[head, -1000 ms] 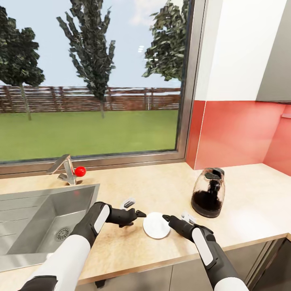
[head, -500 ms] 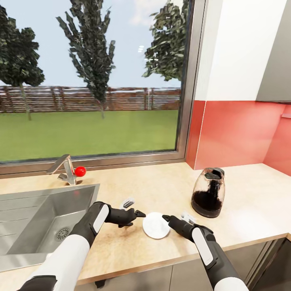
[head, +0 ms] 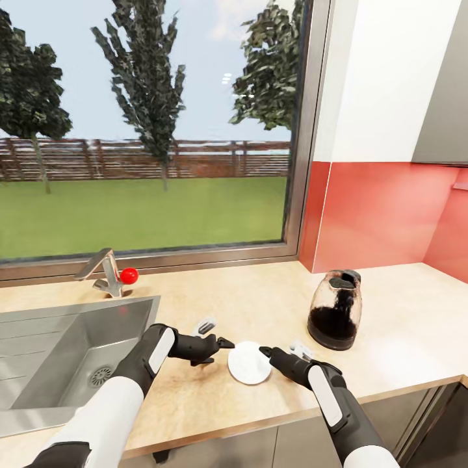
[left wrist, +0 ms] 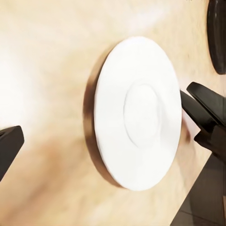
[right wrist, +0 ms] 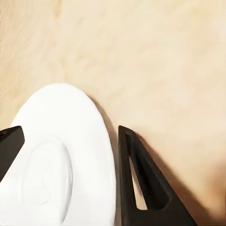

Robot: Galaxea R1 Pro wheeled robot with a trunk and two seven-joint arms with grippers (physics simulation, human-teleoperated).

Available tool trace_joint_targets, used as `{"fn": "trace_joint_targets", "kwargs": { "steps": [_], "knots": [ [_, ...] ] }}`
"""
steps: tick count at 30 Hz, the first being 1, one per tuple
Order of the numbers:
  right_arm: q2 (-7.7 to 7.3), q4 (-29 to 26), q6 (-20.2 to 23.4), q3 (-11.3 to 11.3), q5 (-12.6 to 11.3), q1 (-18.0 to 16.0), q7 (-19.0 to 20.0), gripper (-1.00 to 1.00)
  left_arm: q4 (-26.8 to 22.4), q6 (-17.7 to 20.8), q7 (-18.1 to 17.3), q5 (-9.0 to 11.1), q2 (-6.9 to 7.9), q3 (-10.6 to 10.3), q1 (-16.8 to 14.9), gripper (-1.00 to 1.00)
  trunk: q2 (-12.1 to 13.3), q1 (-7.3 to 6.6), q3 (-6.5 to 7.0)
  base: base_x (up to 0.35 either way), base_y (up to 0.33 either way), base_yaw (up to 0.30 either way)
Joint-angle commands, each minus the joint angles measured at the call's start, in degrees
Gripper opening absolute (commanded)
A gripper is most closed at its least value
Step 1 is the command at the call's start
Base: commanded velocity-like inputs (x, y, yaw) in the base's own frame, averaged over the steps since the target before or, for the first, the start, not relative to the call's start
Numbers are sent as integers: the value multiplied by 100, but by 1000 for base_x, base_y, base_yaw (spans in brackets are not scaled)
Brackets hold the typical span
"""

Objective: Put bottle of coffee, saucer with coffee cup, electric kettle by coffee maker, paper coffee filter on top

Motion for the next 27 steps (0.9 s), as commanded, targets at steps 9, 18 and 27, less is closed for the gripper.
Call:
{"fn": "trace_joint_targets", "kwargs": {
  "steps": [9,18,27],
  "knots": [
    [20,42,57,-19,52,-2,19,100,213,84,-35,-31,-6,19,-10,100,-6,2,-10,0,0,0],
    [20,42,55,-19,52,-2,19,100,431,84,-45,-31,-10,43,-10,100,-6,2,-10,0,0,0],
    [33,42,56,-11,52,-2,19,100,698,73,-69,-15,-17,33,-62,100,-6,2,-10,0,0,0]
  ]
}}
